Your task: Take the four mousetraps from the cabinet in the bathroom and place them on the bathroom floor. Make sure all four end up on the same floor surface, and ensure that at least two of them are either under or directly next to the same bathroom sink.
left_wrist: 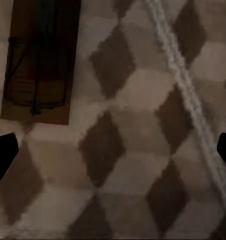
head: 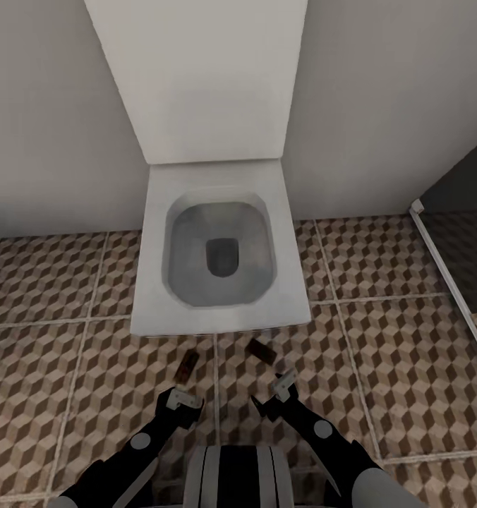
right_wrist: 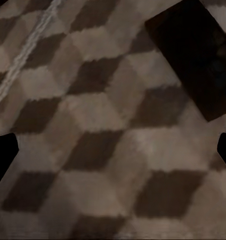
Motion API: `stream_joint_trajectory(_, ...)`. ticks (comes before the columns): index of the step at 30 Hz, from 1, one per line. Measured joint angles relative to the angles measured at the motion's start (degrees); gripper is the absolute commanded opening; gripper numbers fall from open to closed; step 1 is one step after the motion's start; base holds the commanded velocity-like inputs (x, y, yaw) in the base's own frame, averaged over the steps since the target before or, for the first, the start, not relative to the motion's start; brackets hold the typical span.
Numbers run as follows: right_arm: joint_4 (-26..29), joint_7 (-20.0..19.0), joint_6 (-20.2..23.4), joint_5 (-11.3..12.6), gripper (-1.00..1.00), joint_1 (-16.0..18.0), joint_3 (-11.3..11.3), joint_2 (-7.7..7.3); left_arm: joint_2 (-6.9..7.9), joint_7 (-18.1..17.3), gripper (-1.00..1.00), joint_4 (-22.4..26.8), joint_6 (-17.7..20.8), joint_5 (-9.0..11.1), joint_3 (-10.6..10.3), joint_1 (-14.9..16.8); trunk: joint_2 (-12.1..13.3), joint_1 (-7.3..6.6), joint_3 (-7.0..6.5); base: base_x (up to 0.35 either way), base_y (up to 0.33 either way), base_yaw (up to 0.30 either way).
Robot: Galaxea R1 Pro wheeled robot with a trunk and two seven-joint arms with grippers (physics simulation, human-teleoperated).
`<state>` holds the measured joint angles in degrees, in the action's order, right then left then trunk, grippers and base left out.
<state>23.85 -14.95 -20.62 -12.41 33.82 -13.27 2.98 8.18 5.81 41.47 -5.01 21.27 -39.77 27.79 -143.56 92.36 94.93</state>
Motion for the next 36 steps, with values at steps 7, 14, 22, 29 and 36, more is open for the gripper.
stream_joint_trajectory(7, 0.0, 0.0, 0.0, 0.0, 1.00, 0.0, 0.0, 0.00, 0.00, 0.0, 1.00, 0.0, 0.0, 0.0, 0.0, 0.0, 0.0, 0.00, 0.00, -0.329, 0.000, 0.000)
stream_joint_trajectory(14, 0.0, 0.0, 0.0, 0.0, 1.00, 0.0, 0.0, 0.00, 0.00, 0.0, 1.00, 0.0, 0.0, 0.0, 0.0, 0.0, 0.0, 0.00, 0.00, -0.334, 0.000, 0.000)
stream_joint_trajectory(22, 0.0, 0.0, 0.0, 0.0, 1.00, 0.0, 0.0, 0.00, 0.00, 0.0, 1.00, 0.0, 0.0, 0.0, 0.0, 0.0, 0.0, 0.00, 0.00, -0.335, 0.000, 0.000)
stream_joint_trajectory(29, 0.0, 0.0, 0.0, 0.0, 1.00, 0.0, 0.0, 0.00, 0.00, 0.0, 1.00, 0.0, 0.0, 0.0, 0.0, 0.0, 0.0, 0.00, 0.00, -0.338, 0.000, 0.000)
stream_joint_trajectory(36, 0.0, 0.0, 0.0, 0.0, 1.00, 0.0, 0.0, 0.00, 0.00, 0.0, 1.00, 0.0, 0.0, 0.0, 0.0, 0.0, 0.0, 0.00, 0.00, -0.340, 0.000, 0.000)
